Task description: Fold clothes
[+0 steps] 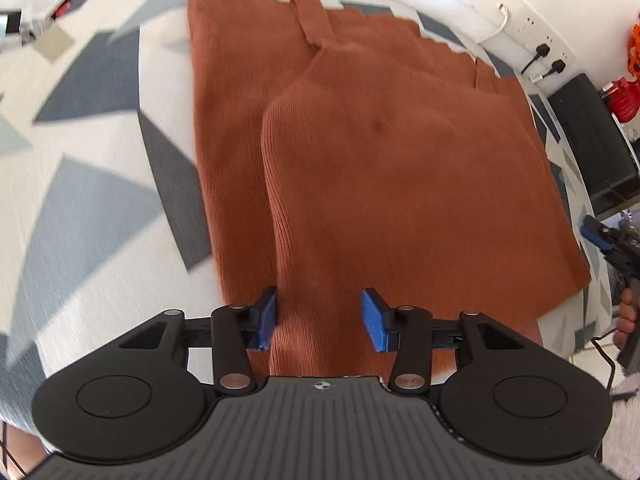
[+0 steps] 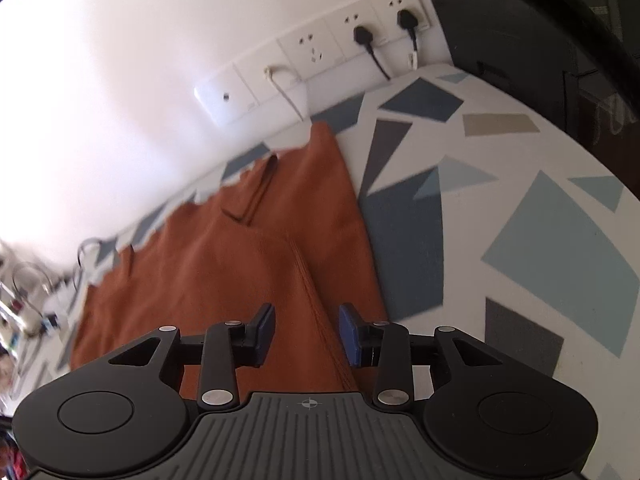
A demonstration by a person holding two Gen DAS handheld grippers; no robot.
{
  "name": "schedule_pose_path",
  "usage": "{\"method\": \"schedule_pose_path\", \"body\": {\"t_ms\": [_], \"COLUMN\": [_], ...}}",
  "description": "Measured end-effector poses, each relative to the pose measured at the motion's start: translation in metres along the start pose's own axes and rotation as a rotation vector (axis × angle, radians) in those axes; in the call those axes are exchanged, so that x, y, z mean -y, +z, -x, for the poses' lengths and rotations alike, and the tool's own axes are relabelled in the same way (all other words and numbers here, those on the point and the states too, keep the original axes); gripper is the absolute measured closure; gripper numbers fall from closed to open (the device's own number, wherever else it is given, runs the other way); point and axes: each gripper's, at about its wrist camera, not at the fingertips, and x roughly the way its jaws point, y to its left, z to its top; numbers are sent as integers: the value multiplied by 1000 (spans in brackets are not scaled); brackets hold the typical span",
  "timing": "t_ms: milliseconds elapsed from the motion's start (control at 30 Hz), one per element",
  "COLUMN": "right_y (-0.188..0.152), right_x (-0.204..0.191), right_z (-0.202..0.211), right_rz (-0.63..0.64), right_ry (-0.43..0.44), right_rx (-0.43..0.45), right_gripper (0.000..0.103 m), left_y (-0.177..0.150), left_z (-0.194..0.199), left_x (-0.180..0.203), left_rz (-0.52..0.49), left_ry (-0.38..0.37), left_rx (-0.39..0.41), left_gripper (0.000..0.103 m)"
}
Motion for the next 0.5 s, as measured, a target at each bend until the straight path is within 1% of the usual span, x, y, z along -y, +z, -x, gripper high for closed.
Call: {"method": "schedule_pose_path", "body": {"t_ms": [133, 167, 267, 300, 333, 367, 433, 467, 500], "right_y": [-11, -12, -14, -14, -14, -14, -14, -13, -12], "right_x": [-4, -5, -7, -8, -9, -10, -11, -10, -8], "right_z": [-4, -4, -4, -5, -8, -10, -13, -14, -14], "right_rz": [50, 51, 48, 51, 60, 70, 90, 85, 73], "right_ry": [11, 17, 37, 41, 35, 28, -16, -28, -25], "right_rx": [-43, -47, -64, -74, -86, -97, -84, -69, -55], "right_gripper": [70, 71, 79, 79, 79, 78, 74, 71, 70], "left_y": [-13, -15, -20, -20, -21, -21, -22, -23, -24], "left_z": [1, 2, 2, 2, 2, 2, 1, 1, 1], "left_x": [-2, -2, 0, 1, 1, 1, 2, 3, 3], "left_rz": [14, 15, 7, 7, 9, 11, 14, 13, 9], "left_ry": [-36, -43, -50, -51, -53, -55, -59, -58, -59], "left_rx": [-7, -7, -8, -6, -2, 1, 8, 11, 12], "left_gripper": [57, 57, 57, 58, 61, 62, 62, 61, 59]}}
